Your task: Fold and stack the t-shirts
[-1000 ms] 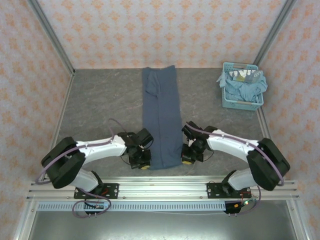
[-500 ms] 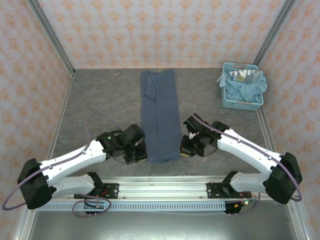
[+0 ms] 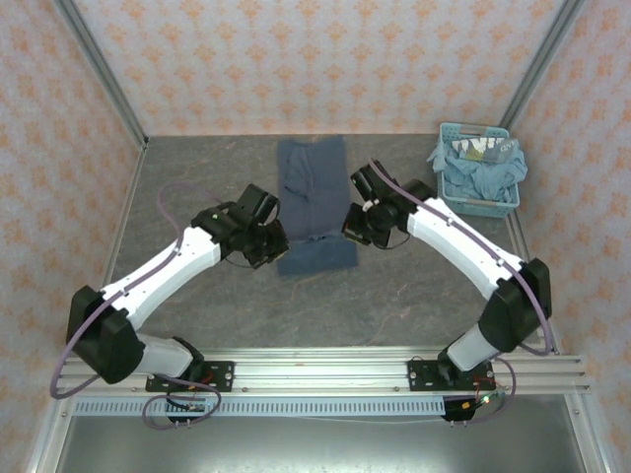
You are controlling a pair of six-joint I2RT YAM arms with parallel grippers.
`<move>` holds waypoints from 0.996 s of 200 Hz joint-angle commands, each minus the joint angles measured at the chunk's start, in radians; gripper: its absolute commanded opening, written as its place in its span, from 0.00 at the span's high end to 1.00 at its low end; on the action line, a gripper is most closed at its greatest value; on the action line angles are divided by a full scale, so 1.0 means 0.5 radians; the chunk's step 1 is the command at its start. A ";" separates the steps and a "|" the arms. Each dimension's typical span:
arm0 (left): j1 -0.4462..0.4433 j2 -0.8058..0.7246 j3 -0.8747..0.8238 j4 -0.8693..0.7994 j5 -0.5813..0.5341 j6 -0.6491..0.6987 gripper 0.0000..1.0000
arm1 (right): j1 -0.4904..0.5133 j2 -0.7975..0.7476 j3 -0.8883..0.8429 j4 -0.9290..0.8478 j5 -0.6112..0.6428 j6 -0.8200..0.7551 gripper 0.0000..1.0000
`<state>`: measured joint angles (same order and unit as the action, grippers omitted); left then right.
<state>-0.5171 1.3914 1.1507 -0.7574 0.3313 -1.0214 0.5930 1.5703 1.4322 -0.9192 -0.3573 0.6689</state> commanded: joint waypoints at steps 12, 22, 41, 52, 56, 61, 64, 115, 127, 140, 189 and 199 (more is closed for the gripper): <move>0.152 0.223 0.148 0.116 -0.004 0.106 1.00 | -0.092 0.271 0.306 -0.002 0.108 -0.193 1.00; 0.192 0.311 0.221 0.139 0.000 0.132 1.00 | -0.116 0.366 0.406 -0.017 0.111 -0.220 1.00; 0.255 0.491 0.404 0.114 -0.020 0.212 1.00 | -0.164 0.524 0.556 -0.045 0.129 -0.259 1.00; 0.286 0.591 0.503 0.107 -0.012 0.255 1.00 | -0.195 0.596 0.609 -0.043 0.123 -0.262 1.00; 0.296 0.627 0.538 0.107 -0.010 0.267 1.00 | -0.207 0.620 0.626 -0.039 0.123 -0.264 1.00; 0.305 0.667 0.582 0.101 -0.006 0.289 1.00 | -0.218 0.646 0.647 -0.039 0.119 -0.264 1.00; 0.311 0.692 0.606 0.098 -0.006 0.295 1.00 | -0.229 0.661 0.653 -0.039 0.117 -0.263 1.00; 0.403 1.009 0.916 0.034 0.025 0.373 1.00 | -0.298 0.913 0.863 -0.018 0.053 -0.285 1.00; 0.416 1.070 0.962 0.028 0.031 0.379 1.00 | -0.308 0.981 0.926 -0.026 0.040 -0.289 1.00; 0.428 1.138 1.018 0.021 0.043 0.389 1.00 | -0.322 1.051 0.986 -0.033 0.033 -0.297 1.00; 0.478 1.405 1.253 0.007 0.074 0.413 1.00 | -0.359 1.340 1.264 -0.081 0.020 -0.302 1.00; 0.490 1.473 1.329 -0.024 0.066 0.421 1.00 | -0.366 1.409 1.337 -0.085 0.012 -0.311 1.00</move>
<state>-0.2920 2.0750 1.7321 -0.7273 0.3614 -0.8383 0.4221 2.2086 2.0174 -0.9283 -0.3550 0.5362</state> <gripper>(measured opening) 0.043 0.041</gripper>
